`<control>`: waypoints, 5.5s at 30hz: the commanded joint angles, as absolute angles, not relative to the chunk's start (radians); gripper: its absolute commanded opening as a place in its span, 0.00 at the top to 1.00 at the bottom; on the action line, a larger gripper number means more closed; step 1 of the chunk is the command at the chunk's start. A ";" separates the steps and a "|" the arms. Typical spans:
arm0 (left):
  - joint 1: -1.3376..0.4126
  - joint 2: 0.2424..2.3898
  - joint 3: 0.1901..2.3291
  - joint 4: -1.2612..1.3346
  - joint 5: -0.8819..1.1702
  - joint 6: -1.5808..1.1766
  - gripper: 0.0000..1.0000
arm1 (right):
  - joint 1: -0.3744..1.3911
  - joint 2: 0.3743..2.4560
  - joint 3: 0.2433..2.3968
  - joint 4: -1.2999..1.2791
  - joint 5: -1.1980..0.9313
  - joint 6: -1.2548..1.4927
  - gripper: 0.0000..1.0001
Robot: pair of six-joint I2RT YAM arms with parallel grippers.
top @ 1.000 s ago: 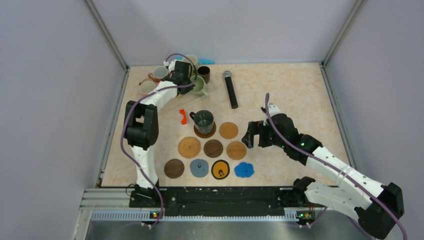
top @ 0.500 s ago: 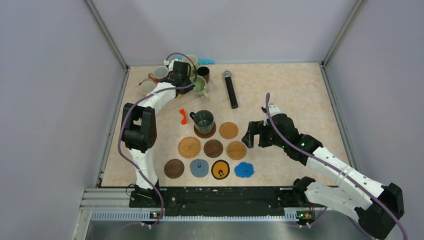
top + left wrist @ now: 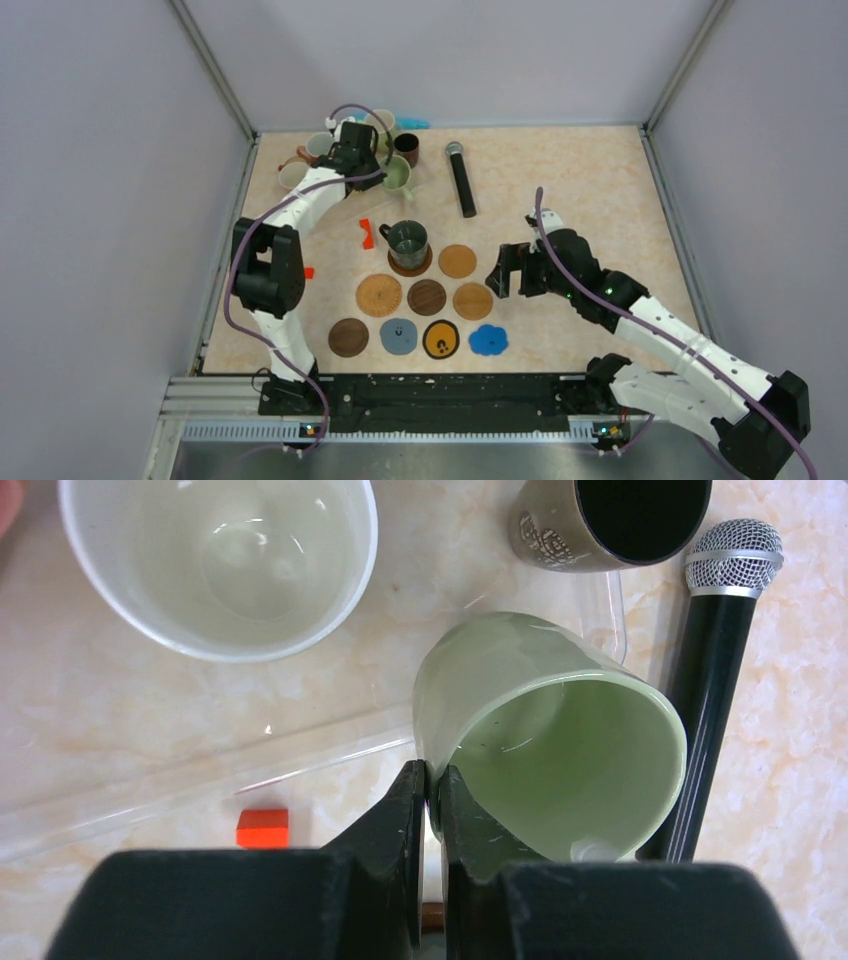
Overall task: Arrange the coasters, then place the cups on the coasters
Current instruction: Pick up the cup from the tray, then place the cup on the coaster, then pick up the cup from the tray.
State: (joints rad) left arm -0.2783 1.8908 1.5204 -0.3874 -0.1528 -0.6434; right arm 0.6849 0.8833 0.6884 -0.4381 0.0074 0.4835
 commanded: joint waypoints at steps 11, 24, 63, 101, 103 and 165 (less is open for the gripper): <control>-0.270 1.540 1.446 -0.477 -0.233 -0.497 1.00 | 0.684 0.840 0.733 -0.466 0.030 0.492 0.02; -0.264 1.251 1.255 -0.800 -0.048 -0.372 1.00 | 0.685 0.800 0.716 -0.507 0.039 0.492 0.02; -0.265 1.303 0.995 -0.797 0.080 -0.369 1.00 | 0.684 0.780 0.705 -0.508 0.047 0.505 0.02; -0.215 1.185 1.136 -0.729 -0.245 -0.431 0.51 | 0.683 0.750 0.672 -0.476 0.029 0.507 0.01; -0.168 1.192 1.149 -0.655 -0.290 -0.438 0.52 | 0.684 0.756 0.671 -0.474 0.023 0.509 0.01; 0.177 1.872 1.657 -0.584 -0.166 -0.495 0.95 | 0.684 0.864 0.668 -0.436 0.019 0.470 0.01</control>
